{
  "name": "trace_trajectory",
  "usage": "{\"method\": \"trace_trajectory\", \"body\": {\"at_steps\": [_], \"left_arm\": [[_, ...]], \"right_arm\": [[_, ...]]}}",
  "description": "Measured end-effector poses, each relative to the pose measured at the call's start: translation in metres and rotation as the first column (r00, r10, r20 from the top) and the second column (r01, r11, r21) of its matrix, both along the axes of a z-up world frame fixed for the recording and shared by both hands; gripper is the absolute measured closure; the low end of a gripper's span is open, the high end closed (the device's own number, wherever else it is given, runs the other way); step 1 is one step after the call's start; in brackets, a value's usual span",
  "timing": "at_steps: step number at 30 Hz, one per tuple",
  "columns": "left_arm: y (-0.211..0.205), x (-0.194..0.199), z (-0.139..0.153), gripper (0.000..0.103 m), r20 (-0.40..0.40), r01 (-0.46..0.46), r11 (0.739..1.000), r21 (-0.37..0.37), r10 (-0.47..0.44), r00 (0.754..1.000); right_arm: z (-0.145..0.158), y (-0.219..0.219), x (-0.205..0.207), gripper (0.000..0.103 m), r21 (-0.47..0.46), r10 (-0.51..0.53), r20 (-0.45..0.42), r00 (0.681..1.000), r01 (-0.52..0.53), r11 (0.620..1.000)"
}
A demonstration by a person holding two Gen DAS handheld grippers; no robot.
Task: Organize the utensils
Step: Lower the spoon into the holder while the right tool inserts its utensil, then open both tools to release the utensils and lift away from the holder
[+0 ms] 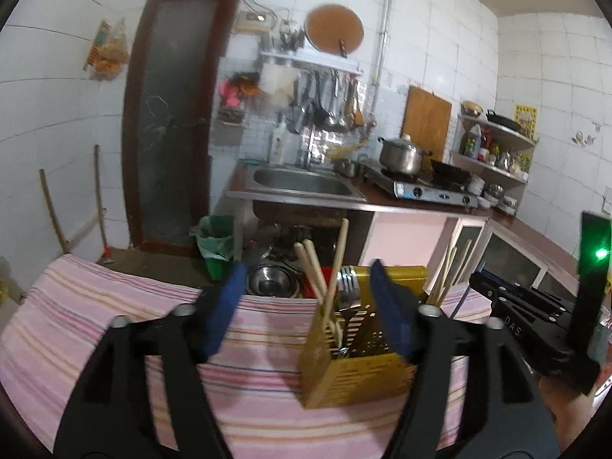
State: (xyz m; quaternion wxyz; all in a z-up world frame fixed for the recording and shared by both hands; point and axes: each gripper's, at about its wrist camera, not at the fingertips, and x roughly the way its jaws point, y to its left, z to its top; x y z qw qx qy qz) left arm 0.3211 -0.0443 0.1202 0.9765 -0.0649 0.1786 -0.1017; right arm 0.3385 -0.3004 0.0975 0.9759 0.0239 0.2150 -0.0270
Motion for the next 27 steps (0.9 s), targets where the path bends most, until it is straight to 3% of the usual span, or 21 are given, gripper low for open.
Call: {"method": "trace_trajectory", "body": {"at_steps": [1,2,3,5,7,9,12,19,27], "left_arm": [[0.006,-0.009,0.005,0.019,0.01,-0.01,1.0,-0.007,0.01,1.0],[0.012,-0.018,0.009,0.012,0.02,-0.02,1.0,-0.012,0.02,1.0],[0.019,-0.031,0.013,0.009,0.034,-0.031,0.999,-0.015,0.032,0.999],[0.028,-0.053,0.019,0.005,0.053,-0.041,0.999,-0.016,0.042,0.998],[0.032,-0.071,0.022,0.005,0.056,-0.048,0.999,-0.005,0.048,0.997],[0.037,-0.092,0.023,0.005,0.064,-0.062,0.998,0.008,0.061,0.996],[0.044,-0.125,0.016,0.005,0.067,-0.065,0.998,-0.003,0.065,0.996],[0.051,-0.19,-0.031,0.005,0.015,-0.064,0.998,-0.023,0.065,0.998],[0.039,-0.241,-0.087,0.005,0.01,-0.077,0.996,0.055,0.076,0.997]], "right_arm": [[0.004,-0.001,-0.007,0.076,-0.011,-0.007,0.005,1.0,0.007,1.0],[0.009,-0.002,-0.016,0.049,-0.02,-0.014,0.019,1.0,0.014,1.0],[0.012,-0.003,-0.024,0.04,-0.024,-0.017,0.033,0.999,0.018,1.0],[0.022,-0.002,-0.048,0.039,-0.052,-0.02,0.062,0.998,0.023,0.998],[0.028,0.0,-0.071,0.032,-0.082,-0.022,0.075,0.997,0.028,0.996],[0.032,0.001,-0.095,0.018,-0.093,-0.021,0.099,0.995,0.03,0.995],[0.03,0.005,-0.138,0.008,-0.104,-0.019,0.134,0.991,0.033,0.994],[-0.014,0.014,-0.225,0.005,-0.051,-0.002,0.166,0.986,0.01,0.999],[-0.077,0.029,-0.279,0.004,-0.061,0.002,0.139,0.99,0.007,0.998]]}}
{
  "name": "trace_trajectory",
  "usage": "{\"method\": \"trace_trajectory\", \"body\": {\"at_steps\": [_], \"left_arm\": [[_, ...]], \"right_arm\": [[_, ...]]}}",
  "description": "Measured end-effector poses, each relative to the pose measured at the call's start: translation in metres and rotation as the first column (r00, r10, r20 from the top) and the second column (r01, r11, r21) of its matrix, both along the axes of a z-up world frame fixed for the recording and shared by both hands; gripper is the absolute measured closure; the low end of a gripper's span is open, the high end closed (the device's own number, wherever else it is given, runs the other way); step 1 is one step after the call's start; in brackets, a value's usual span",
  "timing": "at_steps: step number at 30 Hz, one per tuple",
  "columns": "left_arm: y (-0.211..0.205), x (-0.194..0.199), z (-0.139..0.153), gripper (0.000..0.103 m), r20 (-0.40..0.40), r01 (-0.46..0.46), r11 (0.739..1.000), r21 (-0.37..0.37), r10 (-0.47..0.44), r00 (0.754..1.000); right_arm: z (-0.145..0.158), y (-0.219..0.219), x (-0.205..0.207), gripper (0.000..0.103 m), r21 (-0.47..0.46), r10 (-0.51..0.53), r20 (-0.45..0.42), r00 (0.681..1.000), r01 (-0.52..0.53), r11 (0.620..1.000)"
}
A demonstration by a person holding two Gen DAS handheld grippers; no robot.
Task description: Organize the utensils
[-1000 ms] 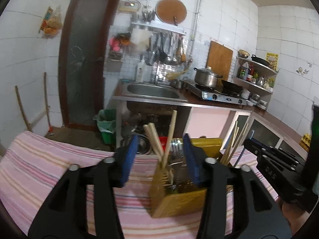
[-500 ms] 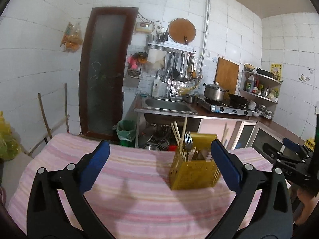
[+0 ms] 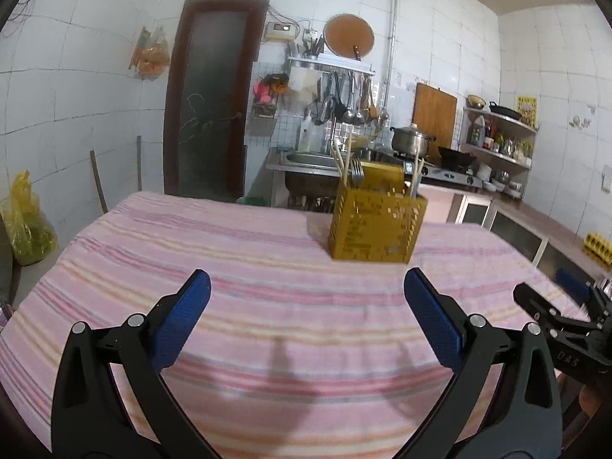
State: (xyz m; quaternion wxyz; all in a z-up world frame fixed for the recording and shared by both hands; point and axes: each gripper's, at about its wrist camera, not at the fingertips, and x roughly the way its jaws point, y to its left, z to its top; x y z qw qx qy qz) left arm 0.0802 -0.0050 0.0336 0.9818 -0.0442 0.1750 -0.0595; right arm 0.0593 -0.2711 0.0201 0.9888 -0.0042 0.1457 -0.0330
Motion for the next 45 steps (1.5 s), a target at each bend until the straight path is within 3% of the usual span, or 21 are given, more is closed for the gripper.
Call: {"method": "trace_trajectory", "body": {"at_steps": [5,13,23,45], "left_arm": [[-0.007,-0.012,-0.024,0.005,0.034,-0.009,0.996,0.084,0.006,0.999],[0.003,-0.022,-0.034,0.005,0.073,-0.045,0.998,0.053,0.041,0.996],[0.001,-0.032,-0.034,0.005,0.106,-0.104,0.991,0.082,0.095,0.99],[0.003,-0.038,-0.034,0.005,0.136,-0.123,0.989,0.085,0.11,0.985]], "right_arm": [[-0.02,0.001,-0.014,0.004,0.02,-0.005,0.006,1.0,0.005,1.0],[-0.032,0.006,-0.026,0.004,0.0,-0.04,0.052,0.998,0.04,0.999],[-0.034,0.011,-0.028,0.004,-0.038,-0.058,0.058,0.997,0.06,0.997],[-0.031,-0.005,-0.038,0.004,0.009,-0.063,0.102,0.993,0.062,0.998]]}}
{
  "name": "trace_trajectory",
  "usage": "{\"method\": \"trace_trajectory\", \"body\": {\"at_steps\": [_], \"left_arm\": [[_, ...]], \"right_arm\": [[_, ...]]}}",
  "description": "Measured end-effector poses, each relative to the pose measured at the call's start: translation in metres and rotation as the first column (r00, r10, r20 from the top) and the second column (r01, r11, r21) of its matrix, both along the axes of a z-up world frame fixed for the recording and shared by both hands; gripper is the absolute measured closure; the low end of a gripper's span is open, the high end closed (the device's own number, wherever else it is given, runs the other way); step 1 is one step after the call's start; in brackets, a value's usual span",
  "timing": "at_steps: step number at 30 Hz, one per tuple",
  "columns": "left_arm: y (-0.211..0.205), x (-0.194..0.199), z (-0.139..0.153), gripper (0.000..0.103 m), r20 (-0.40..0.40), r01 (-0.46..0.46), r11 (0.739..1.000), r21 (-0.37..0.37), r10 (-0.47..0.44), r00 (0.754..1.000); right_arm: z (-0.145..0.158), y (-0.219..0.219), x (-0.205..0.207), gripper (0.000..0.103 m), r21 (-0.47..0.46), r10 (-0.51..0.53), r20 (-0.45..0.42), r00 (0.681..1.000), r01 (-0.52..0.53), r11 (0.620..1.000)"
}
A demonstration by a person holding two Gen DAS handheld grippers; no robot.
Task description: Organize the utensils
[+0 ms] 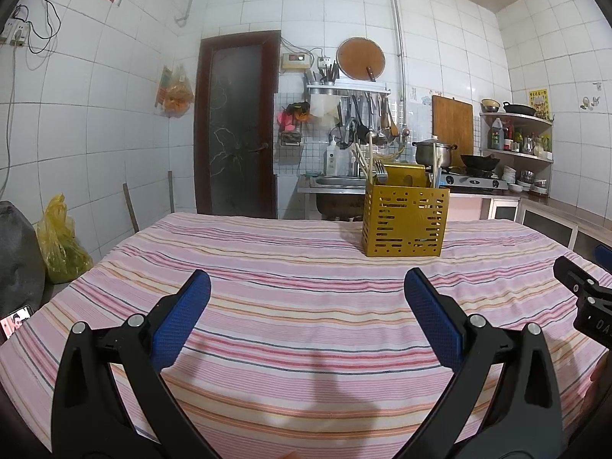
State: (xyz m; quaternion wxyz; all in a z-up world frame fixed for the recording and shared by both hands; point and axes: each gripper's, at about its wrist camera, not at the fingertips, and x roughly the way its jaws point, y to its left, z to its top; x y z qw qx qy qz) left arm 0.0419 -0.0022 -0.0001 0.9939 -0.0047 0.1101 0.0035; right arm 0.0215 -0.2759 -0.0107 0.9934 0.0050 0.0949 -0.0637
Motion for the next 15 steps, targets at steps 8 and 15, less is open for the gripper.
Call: {"method": "trace_trajectory", "body": {"at_steps": [8,15], "left_arm": [[0.0017,-0.0026,0.0005,0.005,0.004,-0.001,1.0,-0.014,0.001,1.0],[0.0025,-0.004,0.0017,0.005,0.012,0.0,1.0,-0.017,0.001,1.0]], "right_arm": [[0.0003,-0.0023,-0.0016,0.004,0.004,0.005,0.007,1.0,-0.005,1.0],[0.0001,-0.0077,-0.0016,0.004,0.017,0.007,0.012,1.0,-0.007,1.0]]}}
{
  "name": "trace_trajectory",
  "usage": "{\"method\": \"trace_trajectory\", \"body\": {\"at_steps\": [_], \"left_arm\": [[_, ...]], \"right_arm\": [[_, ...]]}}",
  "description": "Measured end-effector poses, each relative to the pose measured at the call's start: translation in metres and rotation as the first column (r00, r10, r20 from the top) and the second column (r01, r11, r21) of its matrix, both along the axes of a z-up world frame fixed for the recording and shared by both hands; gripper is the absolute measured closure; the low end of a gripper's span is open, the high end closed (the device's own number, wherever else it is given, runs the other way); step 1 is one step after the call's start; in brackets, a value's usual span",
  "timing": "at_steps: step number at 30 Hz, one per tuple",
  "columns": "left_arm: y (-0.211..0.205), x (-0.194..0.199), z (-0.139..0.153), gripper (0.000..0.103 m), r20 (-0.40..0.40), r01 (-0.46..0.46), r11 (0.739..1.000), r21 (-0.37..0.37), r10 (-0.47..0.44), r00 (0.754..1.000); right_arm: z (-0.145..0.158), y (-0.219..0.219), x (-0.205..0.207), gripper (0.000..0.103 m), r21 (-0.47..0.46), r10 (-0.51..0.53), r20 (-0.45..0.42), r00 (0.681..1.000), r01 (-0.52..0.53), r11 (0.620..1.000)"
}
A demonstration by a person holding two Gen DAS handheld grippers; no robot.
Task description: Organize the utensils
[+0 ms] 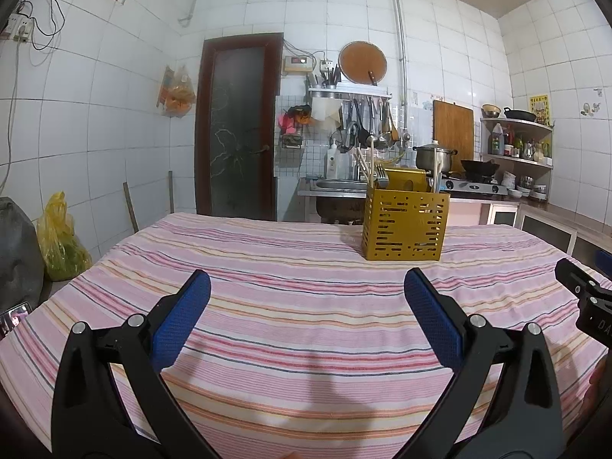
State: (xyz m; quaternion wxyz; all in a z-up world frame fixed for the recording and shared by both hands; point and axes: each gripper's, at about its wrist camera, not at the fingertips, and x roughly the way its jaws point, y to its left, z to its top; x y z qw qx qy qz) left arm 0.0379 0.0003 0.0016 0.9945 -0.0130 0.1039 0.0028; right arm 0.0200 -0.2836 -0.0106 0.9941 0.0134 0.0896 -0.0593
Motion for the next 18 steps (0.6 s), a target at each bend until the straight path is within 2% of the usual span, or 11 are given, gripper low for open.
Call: {"method": "trace_trajectory", "body": {"at_steps": [18], "left_arm": [[-0.0003,-0.001,-0.0001,0.005,0.004,0.001,1.0,-0.008,-0.001,1.0]], "right_arm": [[-0.0004,-0.0001,0.0001,0.004,-0.007,0.0,0.001,1.0,0.0,1.0]]}}
